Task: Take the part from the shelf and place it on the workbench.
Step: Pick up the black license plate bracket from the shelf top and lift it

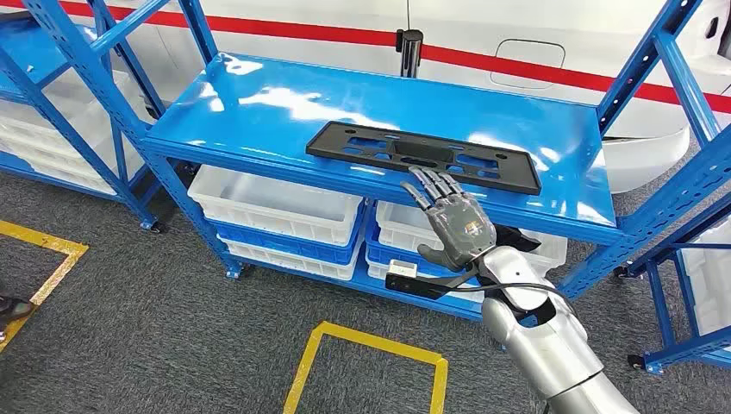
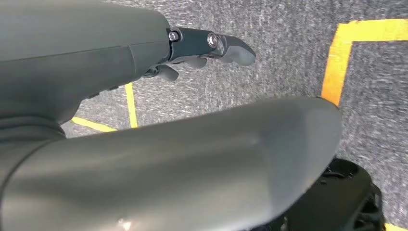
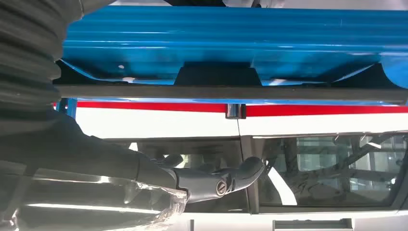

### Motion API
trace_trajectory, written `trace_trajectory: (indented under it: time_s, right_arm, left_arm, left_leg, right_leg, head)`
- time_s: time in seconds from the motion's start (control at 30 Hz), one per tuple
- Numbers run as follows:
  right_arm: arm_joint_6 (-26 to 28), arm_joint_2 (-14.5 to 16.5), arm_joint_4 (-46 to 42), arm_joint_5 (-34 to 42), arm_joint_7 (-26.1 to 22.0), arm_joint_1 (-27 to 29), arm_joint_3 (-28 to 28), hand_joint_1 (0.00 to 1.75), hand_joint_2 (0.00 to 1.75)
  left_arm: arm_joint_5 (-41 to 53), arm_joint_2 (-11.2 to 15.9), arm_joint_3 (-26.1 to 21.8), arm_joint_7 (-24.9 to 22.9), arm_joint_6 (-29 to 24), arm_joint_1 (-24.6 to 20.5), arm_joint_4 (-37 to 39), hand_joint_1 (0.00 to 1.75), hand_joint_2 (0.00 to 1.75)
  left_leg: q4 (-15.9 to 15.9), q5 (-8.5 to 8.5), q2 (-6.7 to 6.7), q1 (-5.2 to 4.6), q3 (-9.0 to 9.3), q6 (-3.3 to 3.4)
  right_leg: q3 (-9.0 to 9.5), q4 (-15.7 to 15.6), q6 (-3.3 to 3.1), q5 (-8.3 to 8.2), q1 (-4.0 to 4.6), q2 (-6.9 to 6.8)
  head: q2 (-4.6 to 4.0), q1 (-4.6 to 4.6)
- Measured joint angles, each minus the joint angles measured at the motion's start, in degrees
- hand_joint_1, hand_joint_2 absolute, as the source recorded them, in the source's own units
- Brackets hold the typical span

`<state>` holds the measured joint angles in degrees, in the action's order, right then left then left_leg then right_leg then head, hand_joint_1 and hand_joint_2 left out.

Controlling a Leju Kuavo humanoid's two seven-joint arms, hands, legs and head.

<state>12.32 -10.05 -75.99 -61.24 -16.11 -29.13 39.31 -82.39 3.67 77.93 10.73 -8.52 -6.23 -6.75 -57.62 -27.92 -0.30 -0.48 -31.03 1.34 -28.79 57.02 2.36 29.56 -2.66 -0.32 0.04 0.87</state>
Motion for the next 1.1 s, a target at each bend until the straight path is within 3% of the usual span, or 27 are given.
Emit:
trace_trajectory:
  time_s: [0.1,0.2,0.23,0.3,0.37,0.4,0.43,0.5,0.53,0.57,0.63,0.67,0.73,0.8,0.87,0.93,0.97,1.0,1.07,1.1]
  right_arm:
    - [0.3,0.0,0.4,-0.1,0.2,-0.1,0.3,0.0,1.75]
    - [0.8,-0.2,0.8,-0.4,0.8,-0.2,0.6,0.0,1.75]
    - [0.9,-0.2,0.9,-0.5,0.9,-0.2,0.7,0.0,1.75]
    - [1.1,-0.4,1.1,-0.6,0.9,-0.3,0.9,0.0,1.75]
    - [1.1,-0.6,1.3,-0.6,1.0,-0.2,1.1,0.0,1.75]
    - [1.1,-0.8,1.4,-0.7,1.0,0.0,1.1,0.0,1.75]
    - [1.1,-0.9,1.5,-0.7,1.0,0.1,1.1,0.0,1.75]
    - [1.1,-1.2,1.6,-0.8,1.1,0.2,1.2,0.0,1.75]
    - [1.1,-1.3,1.8,-0.9,1.1,0.2,1.2,0.0,1.75]
    - [1.1,-1.4,1.9,-1.0,1.1,0.2,1.2,0.0,1.75]
    - [1.1,-1.4,2.0,-1.1,1.1,0.3,1.3,0.0,1.75]
    - [1.1,-1.5,2.0,-1.1,1.1,0.3,1.3,0.0,1.75]
    - [1.1,-1.5,1.9,-1.1,1.2,0.1,1.1,0.0,1.75]
    - [1.1,-1.5,1.9,-1.1,1.2,0.0,1.1,0.0,1.75]
    - [1.1,-1.4,1.9,-1.3,1.3,0.0,1.2,0.0,1.75]
    - [1.1,-1.4,1.9,-1.6,1.6,0.1,1.2,0.0,1.75]
    - [1.1,-1.4,2.0,-1.8,1.7,0.2,1.2,0.0,1.75]
    - [1.1,-1.4,2.0,-1.9,1.7,0.2,1.2,0.0,1.75]
    - [1.1,-1.4,2.0,-1.9,1.8,0.3,1.3,0.0,1.75]
    - [1.1,-1.3,2.0,-1.9,1.8,0.4,1.2,0.0,1.75]
  left_arm:
    - [0.0,0.0,0.1,-0.1,-0.4,0.0,0.0,0.0,0.0]
    - [-0.1,0.0,0.2,-0.1,-0.5,-0.1,0.0,0.0,0.0]
    - [-0.1,-0.1,0.2,-0.1,-0.5,-0.1,0.0,0.0,0.0]
    - [-0.1,-0.2,0.2,0.0,-0.5,-0.1,0.0,0.0,0.0]
    - [-0.2,-0.2,0.2,0.0,-0.5,-0.1,0.0,0.0,0.0]
    - [-0.2,-0.3,0.3,0.0,-0.5,0.0,0.0,0.0,0.0]
    - [-0.2,-0.3,0.3,0.0,-0.4,0.0,0.0,0.0,0.0]
    - [-0.2,-0.3,0.4,0.0,-0.4,0.1,0.0,0.0,0.0]
    - [-0.2,-0.3,0.4,0.0,-0.5,0.1,0.0,0.0,0.0]
    - [-0.2,-0.3,0.4,0.0,-0.6,0.1,0.0,0.0,0.0]
    - [-0.1,-0.3,0.5,0.1,-0.9,-0.1,0.0,0.0,0.0]
    - [-0.1,-0.3,0.5,0.2,-1.0,-0.2,0.0,0.0,0.0]
    - [0.0,-0.4,0.5,0.3,-1.1,-0.3,0.0,0.0,0.0]
    - [0.0,-0.4,0.5,0.3,-1.2,-0.5,0.0,0.0,0.0]
    - [-0.1,-0.4,0.5,0.3,-1.4,-0.5,0.0,0.0,0.0]
    - [-0.1,-0.4,0.5,0.2,-1.4,-0.2,0.0,0.0,0.0]
    - [-0.2,-0.4,0.5,0.2,-1.4,-0.1,0.0,0.0,0.0]
    - [-0.3,-0.4,0.6,0.2,-1.4,0.1,0.0,0.0,0.0]
    - [-0.4,-0.2,0.6,0.2,-1.4,0.3,0.0,0.0,0.0]
    - [-0.4,-0.1,0.7,0.1,-1.5,0.4,0.0,0.0,0.0]
  left_leg:
    - [0.0,-0.14,0.0,-0.05,-0.27,0.39]
    - [0.8,-0.5,-0.07,0.2,0.21,1.87]
    - [1.0,-0.6,-0.07,0.31,0.68,2.35]
    - [1.1,-0.69,-0.03,0.37,1.28,2.78]
    - [1.0,-0.96,-0.14,0.36,1.52,2.72]
    - [1.0,-1.2,-0.24,0.37,1.77,2.57]
    - [1.0,-1.56,-0.37,0.41,2.2,2.32]
    - [0.9,-2.64,-0.53,0.56,3.4,1.61]
    - [0.8,-3.25,-0.58,0.58,3.92,1.18]
    - [0.8,-3.84,-0.56,0.57,4.18,0.72]
    - [0.6,-4.53,-0.45,0.59,4.62,-0.07]
    - [0.2,-4.61,-0.34,0.71,4.52,-0.35]
    - [-3.6,-3.55,-0.13,1.0,2.85,-0.85]
    - [-10.7,-3.03,0.01,1.25,-2.03,-1.51]
    - [-15.8,-5.79,0.1,1.36,-7.81,-2.0]
    - [-15.3,-8.0,0.13,1.3,-11.28,-1.94]
    - [-12.8,-6.76,0.13,1.16,-11.85,-1.58]
    - [-9.3,-3.49,0.13,0.92,-11.96,-0.95]
    - [-3.5,5.0,-0.13,0.18,-11.59,0.48]
    - [-1.9,7.53,-0.11,-0.15,-10.99,1.01]
  right_leg:
    - [0.05,0.1,0.42,-0.27,-0.09,0.0]
    - [-0.57,1.9,1.37,-0.53,0.07,0.05]
    - [-1.69,3.8,1.29,0.11,0.13,0.1]
    - [-5.88,10.4,0.73,2.51,0.26,0.22]
    - [-10.75,16.9,0.44,4.16,0.43,0.27]
    - [-12.15,17.9,0.61,3.78,0.49,0.28]
    - [-12.34,16.5,0.98,2.25,0.5,0.27]
    - [-10.43,9.1,2.07,-2.62,0.41,0.2]
    - [-9.42,5.6,1.9,-3.97,0.53,0.11]
    - [-8.6,3.5,1.37,-4.66,0.72,0.05]
    - [-7.92,2.6,-0.56,-3.82,1.11,0.08]
    - [-7.32,2.6,-1.18,-3.77,1.05,0.22]
    - [-5.84,2.3,-2.31,-3.0,0.87,0.39]
    - [-4.1,1.9,-3.1,-1.94,0.87,0.44]
    - [-2.33,1.7,-3.23,-0.54,0.96,0.64]
    - [-0.18,1.6,-3.18,1.19,0.99,0.92]
    - [1.03,1.6,-3.11,2.1,1.04,1.0]
    - [1.98,1.4,-3.04,3.03,1.07,1.05]
    - [3.91,0.8,-2.65,4.73,1.24,1.23]
    - [4.94,0.2,-2.38,5.16,1.33,1.34]
  head:
    - [0.0,-0.01]
    - [-0.01,-0.08]
    - [-0.01,-0.16]
    - [-0.01,-0.32]
    - [0.0,-0.37]
    - [0.0,-0.39]
    - [0.0,-0.39]
    - [-0.01,-0.48]
    - [-0.02,-0.45]
    - [-0.02,-0.39]
    - [-0.01,-0.08]
    - [0.0,0.05]
    - [0.0,0.22]
    - [0.0,0.31]
    - [0.0,0.33]
    - [0.0,0.35]
    - [0.0,0.35]
    - [0.0,0.34]
    - [-0.01,0.26]
    - [-0.01,0.34]
